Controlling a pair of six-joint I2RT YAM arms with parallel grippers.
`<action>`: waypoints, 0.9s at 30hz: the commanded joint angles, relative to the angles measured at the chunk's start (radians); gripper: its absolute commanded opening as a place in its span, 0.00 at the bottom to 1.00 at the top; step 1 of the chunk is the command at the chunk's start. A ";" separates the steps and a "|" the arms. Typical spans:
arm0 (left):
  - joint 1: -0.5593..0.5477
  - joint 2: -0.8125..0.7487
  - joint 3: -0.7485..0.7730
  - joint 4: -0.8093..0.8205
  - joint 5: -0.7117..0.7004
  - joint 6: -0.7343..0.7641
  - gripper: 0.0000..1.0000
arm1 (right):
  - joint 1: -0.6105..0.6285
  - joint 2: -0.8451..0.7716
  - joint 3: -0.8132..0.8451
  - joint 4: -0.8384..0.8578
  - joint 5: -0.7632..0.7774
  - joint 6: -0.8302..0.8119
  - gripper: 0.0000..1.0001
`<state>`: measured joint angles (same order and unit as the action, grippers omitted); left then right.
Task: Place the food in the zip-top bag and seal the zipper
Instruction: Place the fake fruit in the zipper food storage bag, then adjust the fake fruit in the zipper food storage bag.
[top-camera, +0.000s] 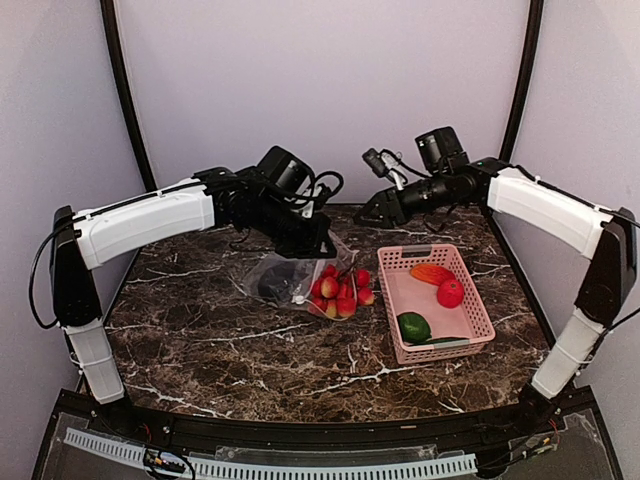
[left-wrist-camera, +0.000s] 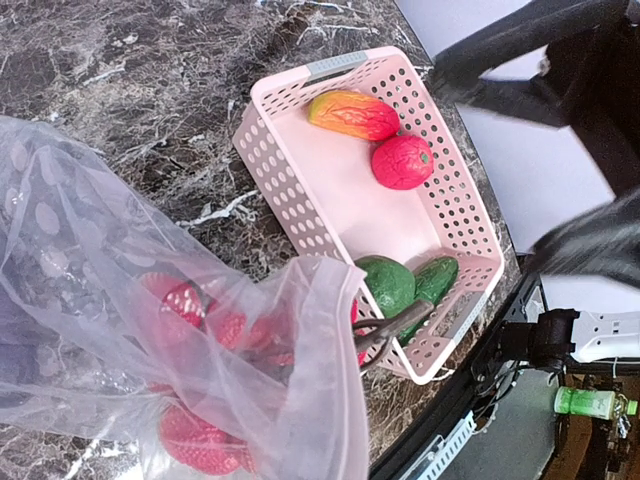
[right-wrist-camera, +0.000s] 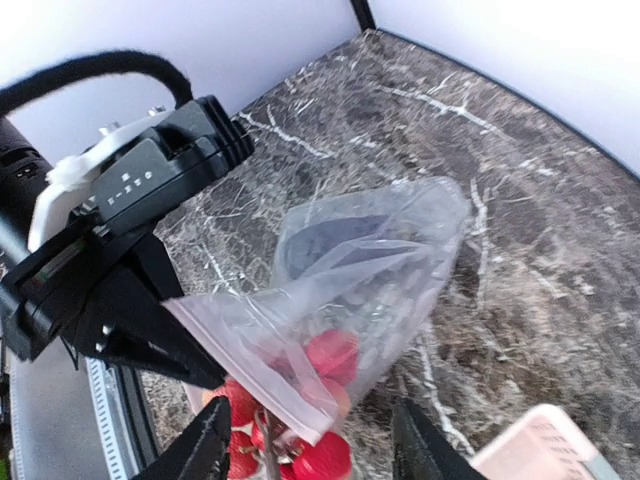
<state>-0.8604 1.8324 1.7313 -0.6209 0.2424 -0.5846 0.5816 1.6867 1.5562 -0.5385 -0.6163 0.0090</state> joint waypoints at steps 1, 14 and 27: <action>0.000 -0.061 -0.020 0.045 -0.029 -0.007 0.01 | -0.084 -0.139 -0.096 0.047 -0.047 -0.070 0.57; 0.000 -0.102 -0.043 0.114 -0.020 -0.035 0.01 | -0.083 -0.186 -0.347 0.044 -0.187 -0.435 0.72; 0.000 -0.110 -0.003 0.069 0.087 0.031 0.01 | -0.058 -0.044 -0.320 0.026 -0.282 -0.603 0.99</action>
<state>-0.8604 1.7718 1.6981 -0.5484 0.2859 -0.5869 0.5037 1.6100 1.2167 -0.5194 -0.8364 -0.5327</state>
